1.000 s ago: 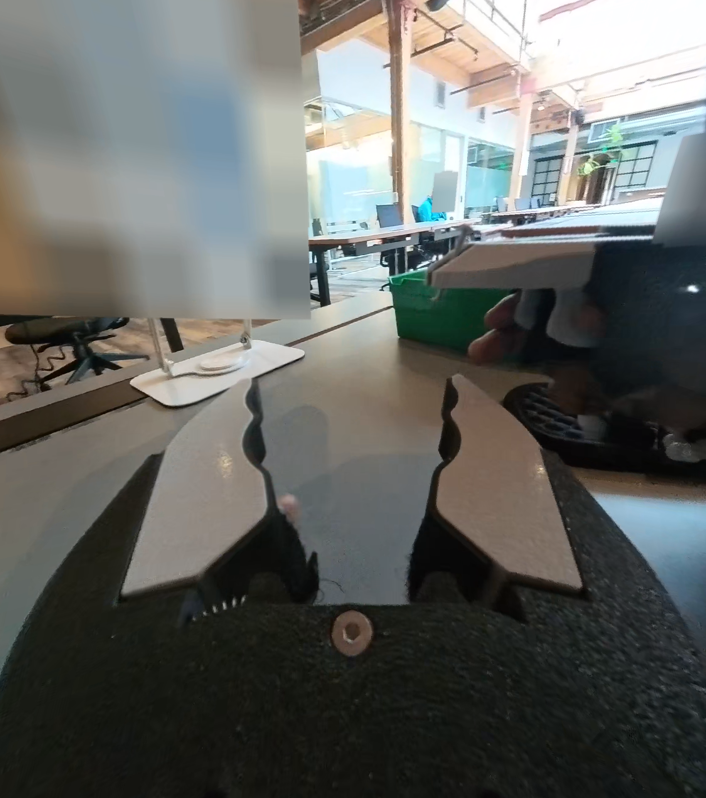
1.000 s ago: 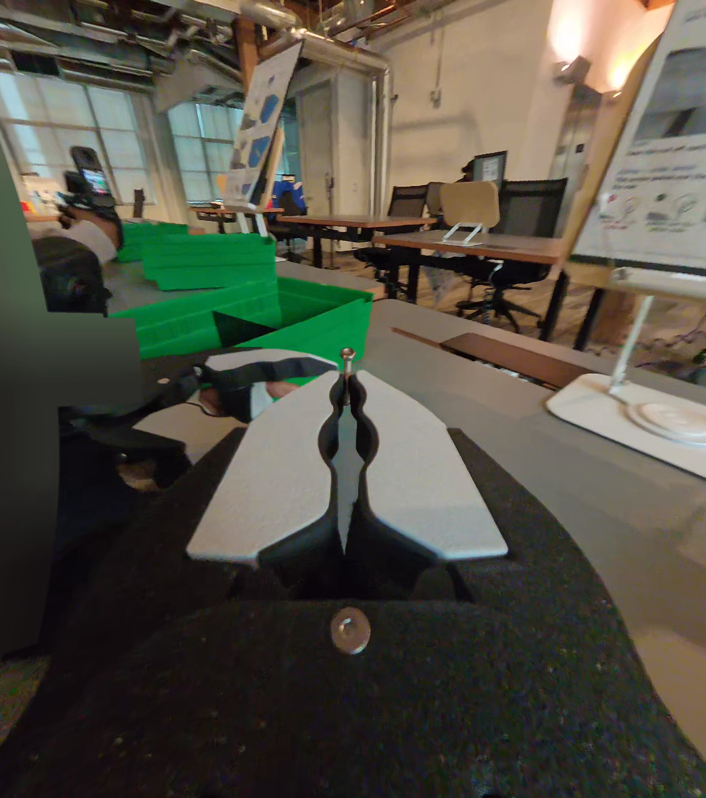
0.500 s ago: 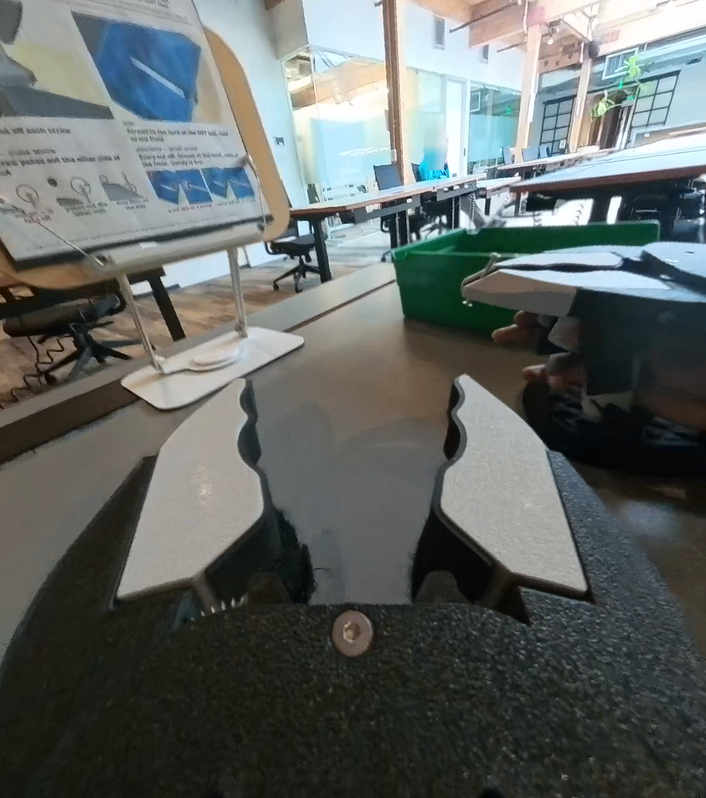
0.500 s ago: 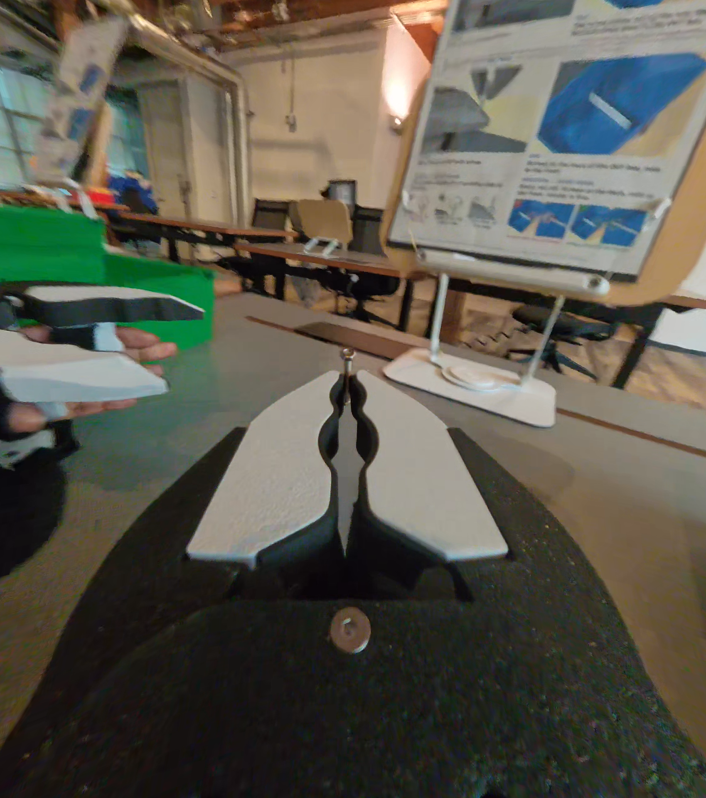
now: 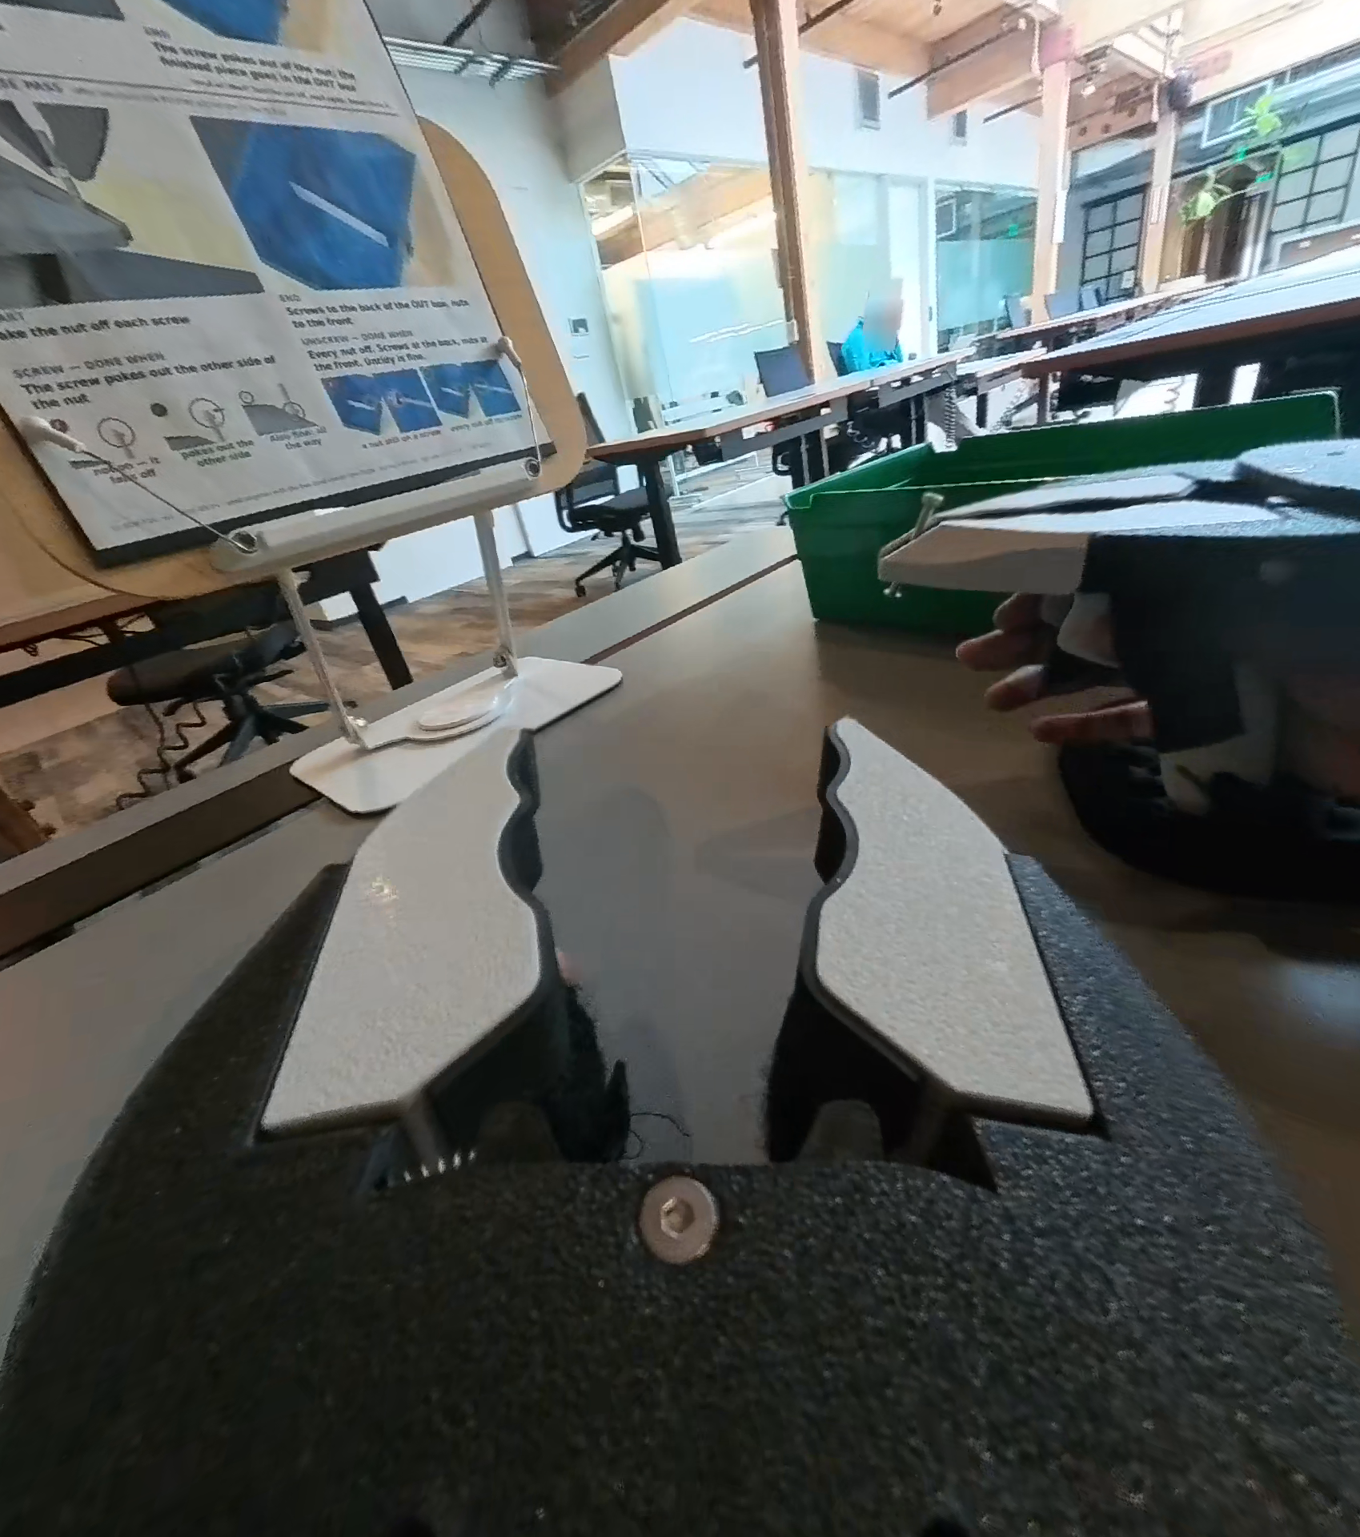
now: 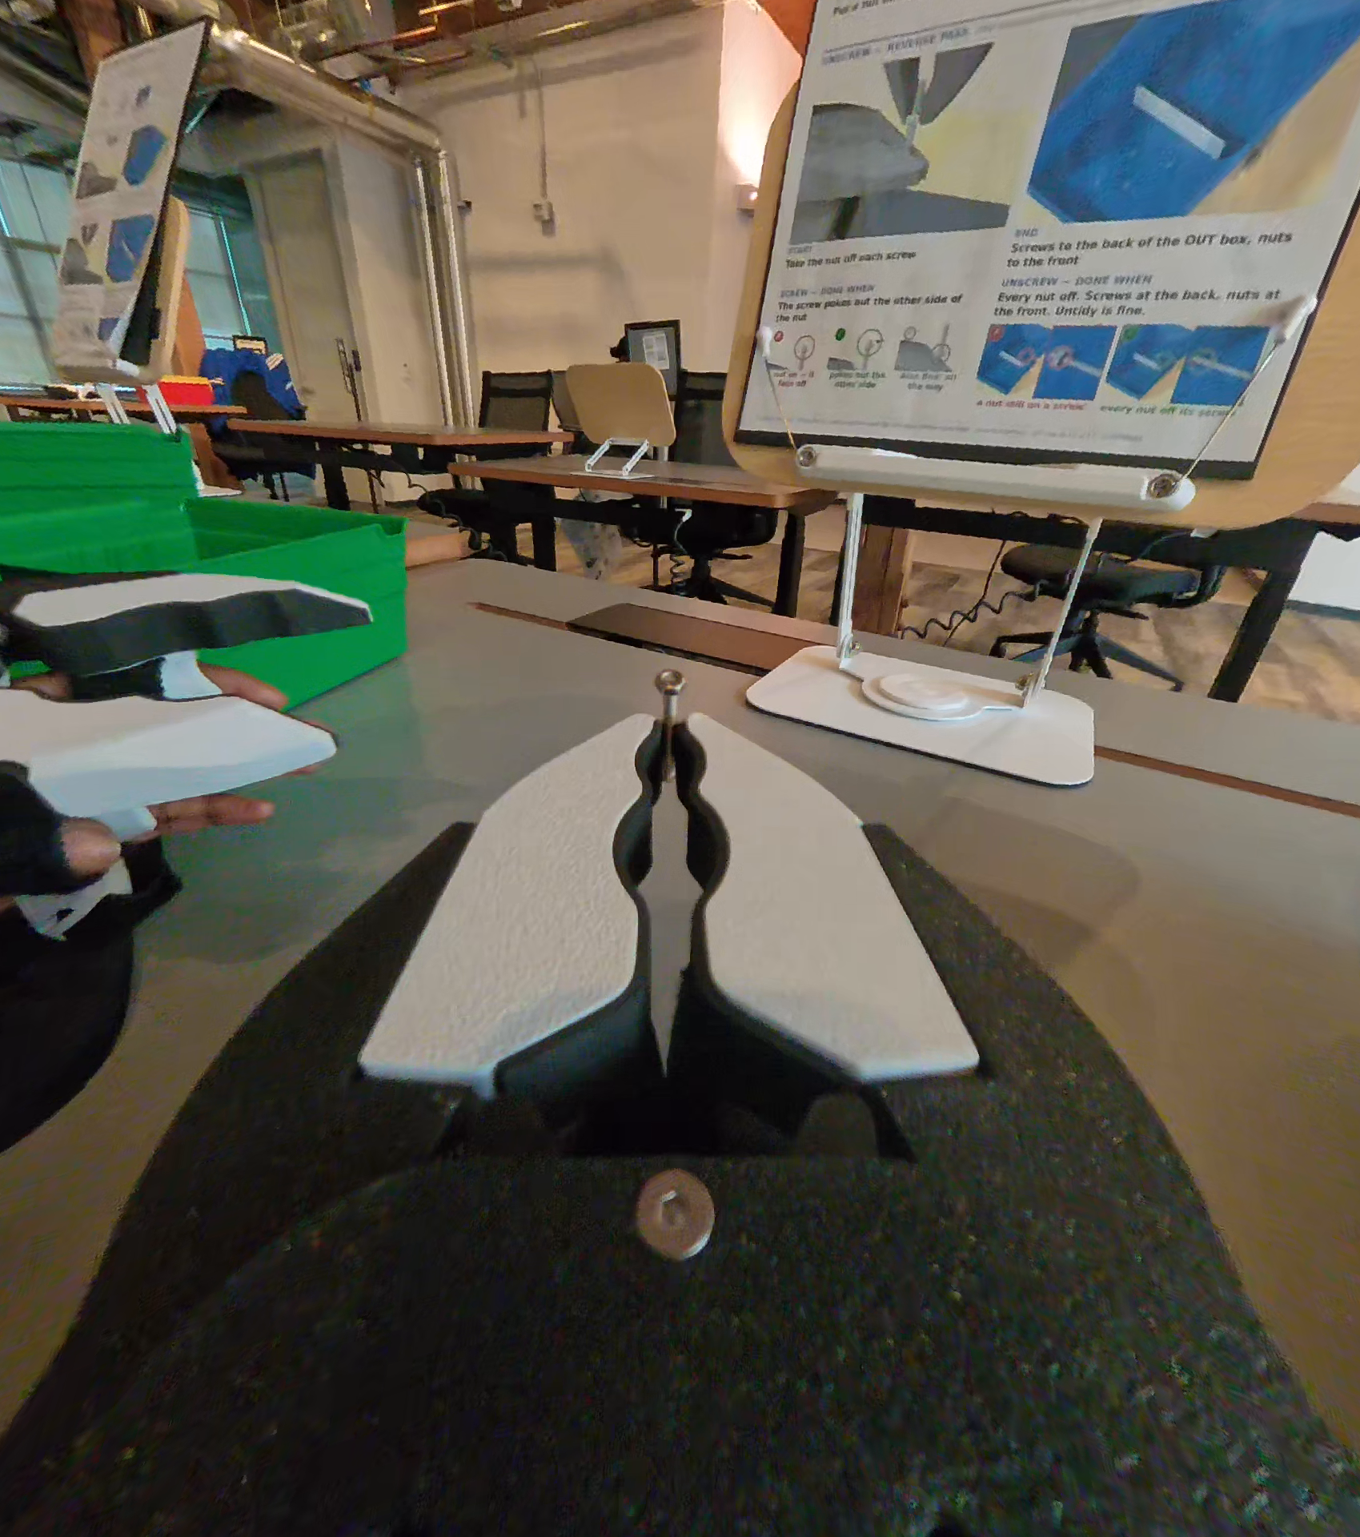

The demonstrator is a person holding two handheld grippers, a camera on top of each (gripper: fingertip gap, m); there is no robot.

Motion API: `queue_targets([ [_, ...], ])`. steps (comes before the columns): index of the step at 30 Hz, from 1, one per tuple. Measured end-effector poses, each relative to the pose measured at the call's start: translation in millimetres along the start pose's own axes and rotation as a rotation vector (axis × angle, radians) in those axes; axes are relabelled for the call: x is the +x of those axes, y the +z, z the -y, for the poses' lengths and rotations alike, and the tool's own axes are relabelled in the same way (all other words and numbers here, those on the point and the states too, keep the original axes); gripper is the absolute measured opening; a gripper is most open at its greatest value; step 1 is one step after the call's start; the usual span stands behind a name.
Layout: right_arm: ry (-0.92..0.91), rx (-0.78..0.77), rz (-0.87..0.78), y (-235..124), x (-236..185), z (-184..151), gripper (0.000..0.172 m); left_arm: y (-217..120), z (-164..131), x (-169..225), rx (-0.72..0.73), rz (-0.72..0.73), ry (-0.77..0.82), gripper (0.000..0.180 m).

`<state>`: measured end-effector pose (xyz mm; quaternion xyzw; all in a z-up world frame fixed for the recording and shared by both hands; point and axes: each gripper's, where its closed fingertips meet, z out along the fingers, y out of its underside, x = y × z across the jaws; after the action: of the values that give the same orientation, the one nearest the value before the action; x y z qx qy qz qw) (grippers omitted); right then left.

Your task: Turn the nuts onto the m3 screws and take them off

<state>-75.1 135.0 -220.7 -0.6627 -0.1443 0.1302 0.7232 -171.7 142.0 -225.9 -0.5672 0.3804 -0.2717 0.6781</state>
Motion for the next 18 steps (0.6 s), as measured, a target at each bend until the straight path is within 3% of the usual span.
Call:
queue_targets([
  [5,-0.052,-0.018,0.015,1.3,-6.6,-2.2,0.001,2.5,-3.3,1.0,-0.034,0.019,0.037,0.059],
  [13,-0.07,-0.042,0.014,3.4,-8.1,-5.9,0.001,14.3,-31.2,0.6,-0.257,0.096,0.171,0.043],
  [18,-0.082,-0.056,0.015,4.5,-9.1,-8.3,0.001,13.5,-30.4,0.0,-0.253,0.096,0.162,0.044],
])
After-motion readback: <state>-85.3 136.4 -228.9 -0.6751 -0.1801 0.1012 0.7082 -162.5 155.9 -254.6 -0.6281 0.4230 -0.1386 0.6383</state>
